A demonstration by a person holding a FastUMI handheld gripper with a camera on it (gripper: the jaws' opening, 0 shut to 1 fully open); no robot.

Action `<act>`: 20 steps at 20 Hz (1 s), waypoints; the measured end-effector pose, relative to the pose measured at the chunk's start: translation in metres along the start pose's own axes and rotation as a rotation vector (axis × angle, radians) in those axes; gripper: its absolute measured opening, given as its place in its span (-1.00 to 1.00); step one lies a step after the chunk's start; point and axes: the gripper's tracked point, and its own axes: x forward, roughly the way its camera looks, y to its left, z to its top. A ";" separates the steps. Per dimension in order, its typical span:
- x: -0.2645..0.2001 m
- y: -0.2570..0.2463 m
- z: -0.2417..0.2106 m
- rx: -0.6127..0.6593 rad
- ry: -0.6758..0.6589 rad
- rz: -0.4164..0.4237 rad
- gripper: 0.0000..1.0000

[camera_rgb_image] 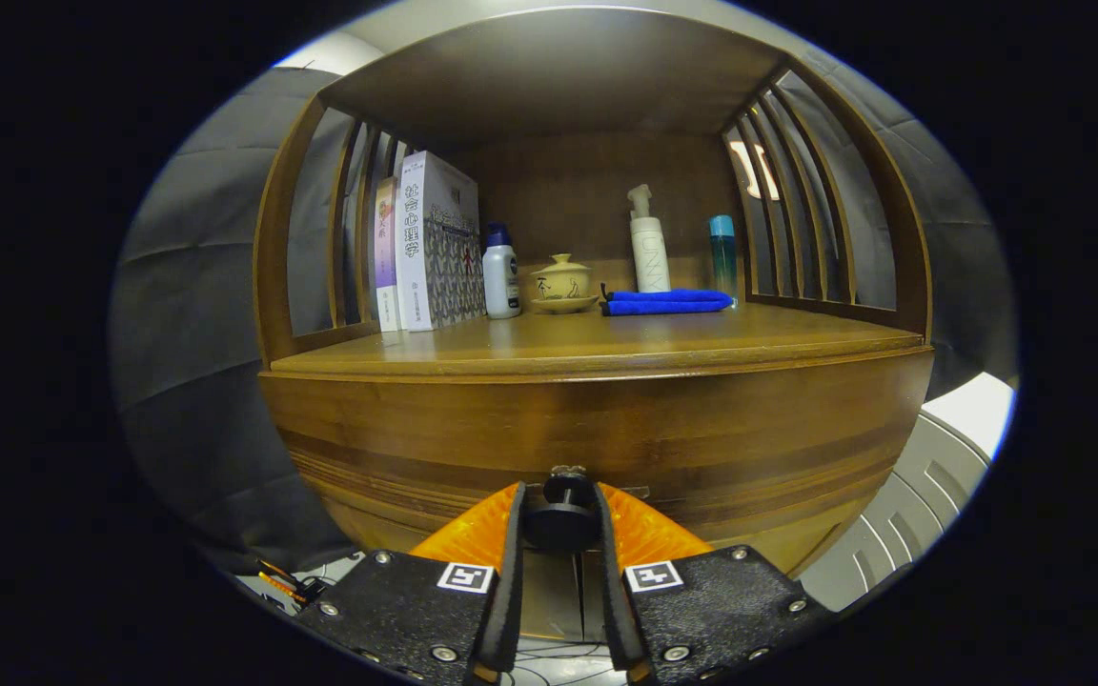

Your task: Pull open the drawer, take out the items inside it, and place them on the countertop above the cabinet.

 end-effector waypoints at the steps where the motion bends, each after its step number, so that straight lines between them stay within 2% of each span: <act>1: -0.002 0.000 -0.001 0.002 -0.001 -0.004 -0.27; 11: -0.044 0.000 -0.010 -0.018 0.004 -0.025 -0.28; 20: -0.082 0.005 -0.019 -0.016 0.006 -0.002 -0.28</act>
